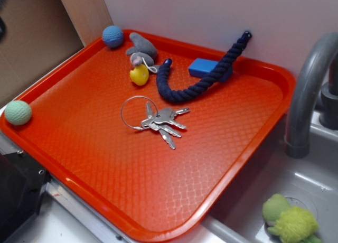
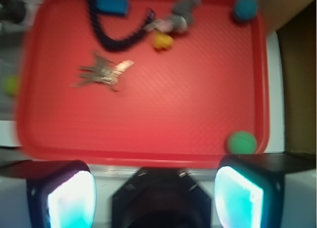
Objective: Grab the green ball.
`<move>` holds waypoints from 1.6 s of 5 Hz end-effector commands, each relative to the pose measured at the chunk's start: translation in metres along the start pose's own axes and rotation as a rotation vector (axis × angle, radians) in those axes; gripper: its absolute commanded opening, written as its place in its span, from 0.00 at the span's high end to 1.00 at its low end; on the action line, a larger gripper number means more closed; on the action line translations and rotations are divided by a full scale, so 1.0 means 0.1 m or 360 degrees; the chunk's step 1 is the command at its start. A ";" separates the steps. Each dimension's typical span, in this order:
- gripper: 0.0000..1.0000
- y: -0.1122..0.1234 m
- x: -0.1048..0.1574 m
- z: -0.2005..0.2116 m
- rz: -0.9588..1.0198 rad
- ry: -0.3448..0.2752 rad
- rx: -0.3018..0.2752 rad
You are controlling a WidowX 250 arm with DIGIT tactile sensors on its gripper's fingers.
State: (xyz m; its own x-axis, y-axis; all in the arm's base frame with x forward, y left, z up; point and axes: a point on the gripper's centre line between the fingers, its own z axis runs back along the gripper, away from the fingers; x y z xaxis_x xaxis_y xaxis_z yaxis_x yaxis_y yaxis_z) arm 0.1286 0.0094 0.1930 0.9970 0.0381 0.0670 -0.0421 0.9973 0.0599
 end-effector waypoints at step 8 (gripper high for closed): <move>1.00 1.10 -0.31 -1.69 -0.0242 0.0333 0.0487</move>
State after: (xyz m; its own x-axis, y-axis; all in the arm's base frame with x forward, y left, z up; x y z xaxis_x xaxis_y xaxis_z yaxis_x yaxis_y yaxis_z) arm 0.1089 0.1277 0.0266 0.9844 -0.0806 -0.1566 0.1321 0.9259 0.3540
